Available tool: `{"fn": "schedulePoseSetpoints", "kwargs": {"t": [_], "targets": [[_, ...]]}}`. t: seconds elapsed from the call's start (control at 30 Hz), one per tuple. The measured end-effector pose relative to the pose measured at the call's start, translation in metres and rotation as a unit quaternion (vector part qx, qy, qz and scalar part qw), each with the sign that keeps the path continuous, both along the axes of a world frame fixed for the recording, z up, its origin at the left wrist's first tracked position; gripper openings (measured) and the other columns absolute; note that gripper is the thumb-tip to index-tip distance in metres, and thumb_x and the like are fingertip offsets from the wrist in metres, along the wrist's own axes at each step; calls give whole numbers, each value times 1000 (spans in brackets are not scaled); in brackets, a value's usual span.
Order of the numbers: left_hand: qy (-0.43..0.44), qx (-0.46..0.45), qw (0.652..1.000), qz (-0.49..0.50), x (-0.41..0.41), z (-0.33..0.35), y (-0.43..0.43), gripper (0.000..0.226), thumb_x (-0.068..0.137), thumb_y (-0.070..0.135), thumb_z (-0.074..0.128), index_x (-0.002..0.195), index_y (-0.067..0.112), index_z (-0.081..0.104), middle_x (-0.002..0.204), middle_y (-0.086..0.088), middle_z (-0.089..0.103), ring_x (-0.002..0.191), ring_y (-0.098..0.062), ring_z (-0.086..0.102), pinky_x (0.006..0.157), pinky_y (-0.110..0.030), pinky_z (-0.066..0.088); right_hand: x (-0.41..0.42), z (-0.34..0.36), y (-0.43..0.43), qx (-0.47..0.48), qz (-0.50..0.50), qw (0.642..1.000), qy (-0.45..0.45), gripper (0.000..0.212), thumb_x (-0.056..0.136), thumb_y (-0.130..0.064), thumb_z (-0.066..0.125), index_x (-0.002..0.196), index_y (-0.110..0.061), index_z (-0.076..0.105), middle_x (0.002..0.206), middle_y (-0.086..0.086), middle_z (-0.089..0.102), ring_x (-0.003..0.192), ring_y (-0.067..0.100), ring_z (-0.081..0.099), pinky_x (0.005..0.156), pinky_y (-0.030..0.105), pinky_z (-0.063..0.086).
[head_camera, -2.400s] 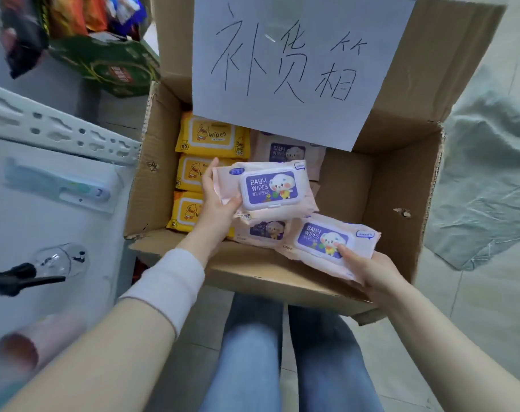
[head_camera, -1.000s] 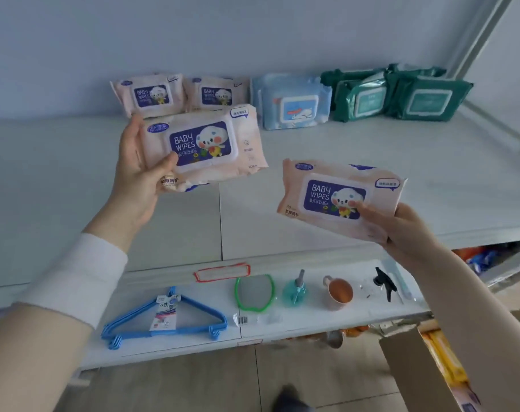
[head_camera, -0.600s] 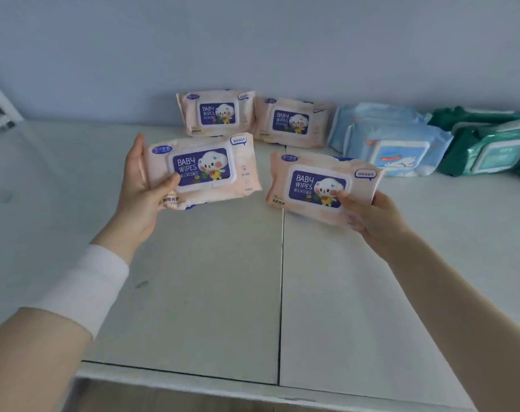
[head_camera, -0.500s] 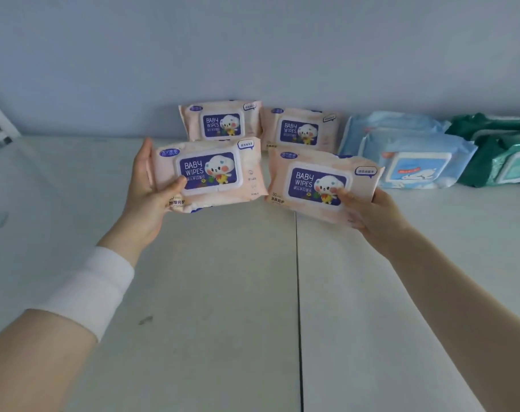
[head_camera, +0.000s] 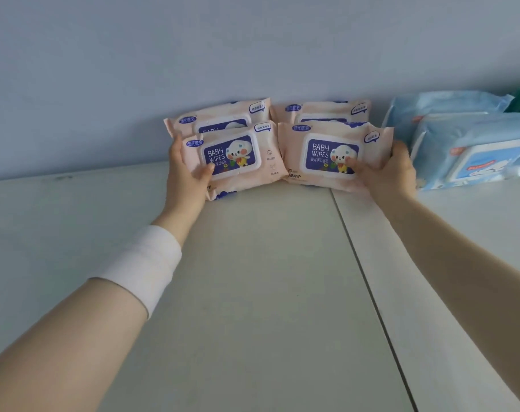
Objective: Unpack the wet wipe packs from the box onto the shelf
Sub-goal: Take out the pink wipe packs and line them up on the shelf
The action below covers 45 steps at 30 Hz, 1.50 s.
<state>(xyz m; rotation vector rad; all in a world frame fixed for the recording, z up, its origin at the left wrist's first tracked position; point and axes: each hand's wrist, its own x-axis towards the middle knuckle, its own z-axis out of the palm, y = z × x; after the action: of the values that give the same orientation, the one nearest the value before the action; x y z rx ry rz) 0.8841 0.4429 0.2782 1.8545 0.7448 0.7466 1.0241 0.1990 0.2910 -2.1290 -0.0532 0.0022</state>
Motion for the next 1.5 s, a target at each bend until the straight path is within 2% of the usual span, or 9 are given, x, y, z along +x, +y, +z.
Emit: {"fn": "schedulePoseSetpoints", "kwargs": {"t": [0.13, 0.27, 0.37, 0.57, 0.67, 0.8, 0.9, 1.17, 1.5], "targets": [[158, 171, 970, 67, -2, 10, -12, 66, 86, 17, 62, 144, 13, 31, 147, -17, 31, 137, -29, 28, 110, -31, 28, -14, 8, -1, -67, 1, 997, -38, 80, 80, -30, 69, 143, -13, 23, 141, 12, 40, 130, 32, 39, 104, 38, 32], [228, 371, 900, -21, 2, 35, -73, 53, 93, 16, 51, 141, 5, 32, 157, -18, 6, 146, -34, 4, 118, -41, 10, -45, 17, -27, -229, 116, 962, -92, 75, 88, -23, 59, 148, -16, 15, 143, 15, 32, 132, 34, 33, 108, 42, 30], [290, 475, 809, -189, 16, 69, -147, 47, 96, 17, 46, 140, 7, 35, 149, -18, 33, 139, -34, 29, 110, -45, 30, -63, 33, -79, -352, 222, 906, -75, 59, 91, -34, 54, 142, -16, 31, 143, 12, 36, 132, 32, 36, 106, 40, 33], [474, 525, 586, -395, 27, 130, -358, 44, 96, 33, 44, 133, 10, 47, 129, -9, 56, 119, -28, 52, 101, -34, 39, -106, 81, -269, -468, 317, 822, 70, 59, 92, -48, 46, 144, -21, 32, 146, 1, 38, 134, 22, 36, 111, 36, 30], [466, 459, 573, -494, 39, 137, -483, 42, 95, 33, 47, 133, 14, 46, 117, -5, 59, 98, -20, 57, 99, -37, 43, -127, 86, -394, -482, 264, 830, 96, 60, 93, -48, 45, 145, -20, 30, 148, 0, 36, 136, 22, 34, 113, 37, 26], [402, 473, 517, -589, 40, 117, -647, 42, 95, 34, 47, 133, 16, 46, 102, -1, 57, 97, -17, 56, 96, -36, 44, -154, 69, -558, -505, 166, 829, 175, 60, 93, -48, 44, 141, -11, 38, 142, 8, 44, 129, 28, 43, 109, 40, 35], [398, 477, 446, -644, 31, 87, -754, 44, 96, 37, 45, 135, 17, 46, 124, -3, 58, 110, -20, 59, 99, -39, 46, -180, 47, -662, -496, 104, 825, 249, 55, 92, -45, 46, 133, -8, 49, 134, 11, 52, 121, 28, 51, 104, 40, 41], [381, 546, 270, -695, 42, -35, -946, 53, 93, 47, 45, 137, 16, 46, 131, -4, 56, 114, -23, 57, 103, -41, 43, -229, -50, -850, -430, 3, 795, 427, 56, 94, -46, 43, 134, -7, 47, 133, 8, 53, 120, 27, 51, 101, 34, 42], [480, 434, 249, -720, 65, -251, -1050, 51, 95, 36, 45, 138, 9, 38, 142, -11, 46, 128, -28, 45, 104, -38, 39, -272, -249, -924, -159, -75, 790, 588, 58, 93, -45, 47, 139, -11, 38, 142, 9, 46, 128, 27, 46, 104, 35, 40]]}}
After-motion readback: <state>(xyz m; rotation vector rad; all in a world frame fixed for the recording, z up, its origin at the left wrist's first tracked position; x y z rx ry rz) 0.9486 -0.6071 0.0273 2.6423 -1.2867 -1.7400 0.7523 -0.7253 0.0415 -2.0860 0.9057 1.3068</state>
